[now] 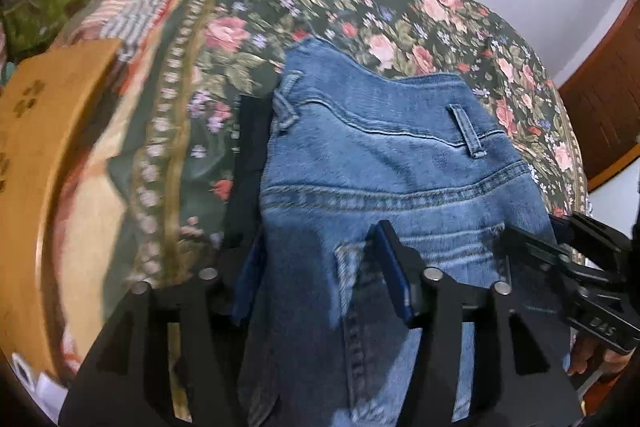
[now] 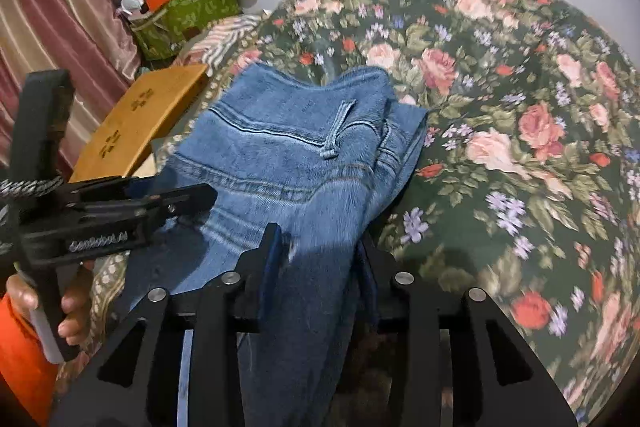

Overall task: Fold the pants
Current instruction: 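Lower the folded jeans onto the bed and open both grippers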

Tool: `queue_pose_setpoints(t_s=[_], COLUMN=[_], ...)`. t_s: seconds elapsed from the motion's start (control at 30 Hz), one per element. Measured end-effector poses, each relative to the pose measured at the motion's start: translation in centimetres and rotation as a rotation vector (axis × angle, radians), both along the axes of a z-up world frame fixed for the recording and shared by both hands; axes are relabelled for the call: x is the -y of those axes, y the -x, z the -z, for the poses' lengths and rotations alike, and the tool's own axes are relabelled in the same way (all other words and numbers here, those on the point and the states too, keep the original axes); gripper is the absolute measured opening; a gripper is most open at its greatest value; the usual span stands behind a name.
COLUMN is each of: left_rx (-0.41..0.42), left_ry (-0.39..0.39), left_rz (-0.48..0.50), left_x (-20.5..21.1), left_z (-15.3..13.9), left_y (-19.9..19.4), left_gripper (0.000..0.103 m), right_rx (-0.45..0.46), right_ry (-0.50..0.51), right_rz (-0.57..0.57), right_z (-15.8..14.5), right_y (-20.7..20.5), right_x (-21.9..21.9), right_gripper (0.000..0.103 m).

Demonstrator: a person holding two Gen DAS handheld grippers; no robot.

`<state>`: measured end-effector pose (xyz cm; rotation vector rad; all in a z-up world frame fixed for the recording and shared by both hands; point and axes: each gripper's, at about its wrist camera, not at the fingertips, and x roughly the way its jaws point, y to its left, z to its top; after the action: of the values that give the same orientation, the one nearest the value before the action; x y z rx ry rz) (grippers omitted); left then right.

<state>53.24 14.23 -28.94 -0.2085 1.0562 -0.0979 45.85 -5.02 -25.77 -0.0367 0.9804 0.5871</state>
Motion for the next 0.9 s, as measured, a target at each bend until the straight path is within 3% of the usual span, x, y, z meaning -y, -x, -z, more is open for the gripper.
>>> queue_pose_setpoints(t_s=[0.2, 0.4, 0.6, 0.73, 0.9], left_rx=[0.112, 0.285, 0.498, 0.641, 0.766], left_ry=[-0.093, -0.151, -0.192, -0.182, -0.177], left_rz=[-0.006, 0.071, 0.076, 0.075, 0.037], left_x=[0.1, 2.4, 4.3, 5.4, 6.5], left_z=[-6.2, -15.0, -23.6, -27.7, -29.9], left_y=[4.8, 12.7, 22.6, 29.8, 37.0], left_gripper=[0.057, 0.058, 0.059, 0.059, 0.059], right_rx=[0.107, 0.271, 0.466, 0.581, 0.695], right_ry=[-0.020, -0.143, -0.238, -0.281, -0.274], right_rz=[-0.017, 0.013, 0.004, 0.002, 0.015], right_z=[-4.5, -13.0, -21.3, -24.0, -25.3], right_y=[4.0, 10.5, 19.4, 25.8, 32.7], right_x=[1.8, 4.6, 6.7, 7.7, 7.8], right_gripper=[0.035, 0.035, 0.035, 0.035, 0.035])
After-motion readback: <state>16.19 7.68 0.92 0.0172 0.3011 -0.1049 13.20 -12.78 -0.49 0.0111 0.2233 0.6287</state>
